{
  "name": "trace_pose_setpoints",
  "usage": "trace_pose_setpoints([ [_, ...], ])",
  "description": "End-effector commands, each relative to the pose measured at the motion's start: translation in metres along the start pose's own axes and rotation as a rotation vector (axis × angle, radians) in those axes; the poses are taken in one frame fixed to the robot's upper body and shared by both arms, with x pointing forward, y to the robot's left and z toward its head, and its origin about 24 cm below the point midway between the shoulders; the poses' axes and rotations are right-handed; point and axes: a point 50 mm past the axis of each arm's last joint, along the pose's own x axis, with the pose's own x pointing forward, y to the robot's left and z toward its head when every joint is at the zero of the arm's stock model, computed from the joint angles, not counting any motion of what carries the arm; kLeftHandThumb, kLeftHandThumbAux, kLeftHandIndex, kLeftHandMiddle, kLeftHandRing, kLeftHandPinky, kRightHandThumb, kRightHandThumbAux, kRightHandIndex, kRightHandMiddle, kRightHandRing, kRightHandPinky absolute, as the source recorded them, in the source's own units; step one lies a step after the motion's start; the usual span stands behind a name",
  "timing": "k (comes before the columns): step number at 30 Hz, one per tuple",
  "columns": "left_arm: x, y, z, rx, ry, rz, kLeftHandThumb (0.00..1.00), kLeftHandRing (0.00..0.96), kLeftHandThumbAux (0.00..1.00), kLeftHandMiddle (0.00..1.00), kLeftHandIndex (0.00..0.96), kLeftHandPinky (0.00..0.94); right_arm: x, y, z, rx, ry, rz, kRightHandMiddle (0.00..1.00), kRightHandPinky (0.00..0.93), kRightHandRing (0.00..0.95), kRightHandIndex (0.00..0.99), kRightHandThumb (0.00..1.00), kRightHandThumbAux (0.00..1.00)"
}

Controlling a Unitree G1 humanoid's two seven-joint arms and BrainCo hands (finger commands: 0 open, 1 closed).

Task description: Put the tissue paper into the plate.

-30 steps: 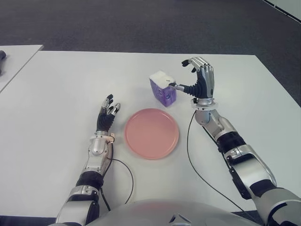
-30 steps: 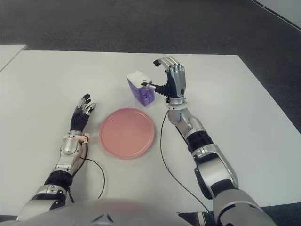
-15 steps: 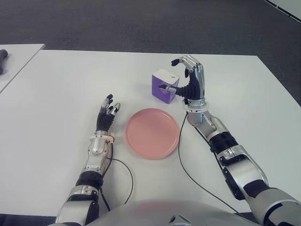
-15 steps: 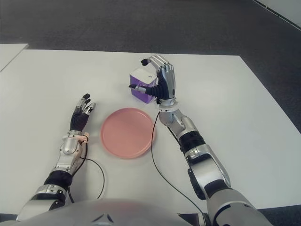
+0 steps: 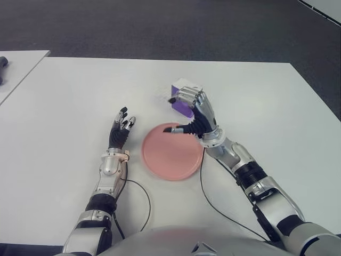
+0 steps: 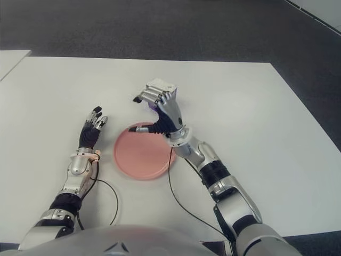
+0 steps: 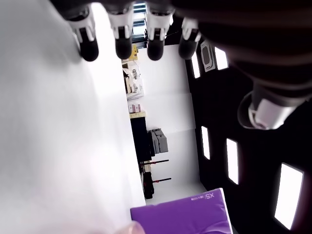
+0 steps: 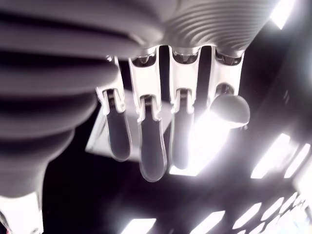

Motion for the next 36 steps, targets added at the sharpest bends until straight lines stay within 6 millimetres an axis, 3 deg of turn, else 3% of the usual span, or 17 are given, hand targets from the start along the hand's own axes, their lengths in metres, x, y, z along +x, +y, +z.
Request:
trace_pose_setpoints([
  [1,-0.012,-0.004,-0.013,0.000,0.055,-0.008,0.000,0.000,0.406,0.000,0.000,0.000,-0.009,-0.004,-0.016,-0.023,0.024,0.074,0.537,0.839,0.853,0.400,0.854,0.677],
  [16,-0.013,-0.005,-0.016,-0.005,0.065,-0.003,0.000,0.000,0.425,0.000,0.000,0.000,0.020,-0.024,-0.030,-0.147,0.077,-0.025,0.530,0.826,0.821,0.396,0.851,0.679],
  [20,-0.014,-0.005,-0.016,-0.003,0.069,-0.008,0.000,0.000,0.428,0.000,0.000,0.000,0.023,-0.024,-0.038,-0.208,0.139,-0.047,0.528,0.746,0.790,0.399,0.847,0.679],
  [23,-0.013,-0.005,-0.016,-0.001,0.070,-0.005,0.000,0.000,0.429,0.000,0.000,0.000,0.022,-0.023,-0.049,-0.251,0.200,0.012,0.491,0.495,0.543,0.399,0.832,0.684],
  [25,-0.013,-0.006,-0.016,0.000,0.070,-0.003,0.000,0.000,0.428,0.000,0.000,0.000,0.021,-0.024,-0.052,-0.263,0.217,0.041,0.368,0.337,0.379,0.284,0.651,0.644],
  [26,-0.013,-0.006,-0.016,0.000,0.070,-0.003,0.000,0.000,0.428,0.000,0.000,0.000,0.022,-0.024,-0.053,-0.269,0.224,0.056,0.342,0.304,0.344,0.259,0.611,0.637],
  [29,-0.013,-0.006,-0.015,-0.001,0.065,0.001,0.000,0.000,0.427,0.000,0.000,0.000,0.023,-0.024,-0.058,-0.315,0.241,0.098,0.168,0.089,0.128,0.104,0.484,0.576],
  [32,-0.013,-0.007,-0.016,-0.002,0.070,0.004,0.000,0.000,0.422,0.000,0.000,0.000,0.025,-0.027,-0.070,-0.380,0.272,0.150,0.076,0.029,0.045,0.039,0.449,0.528],
  [36,-0.013,-0.007,-0.017,-0.006,0.073,0.003,0.000,0.000,0.412,0.000,0.000,0.000,0.027,-0.026,-0.078,-0.428,0.292,0.161,0.020,0.007,0.011,0.010,0.439,0.476],
])
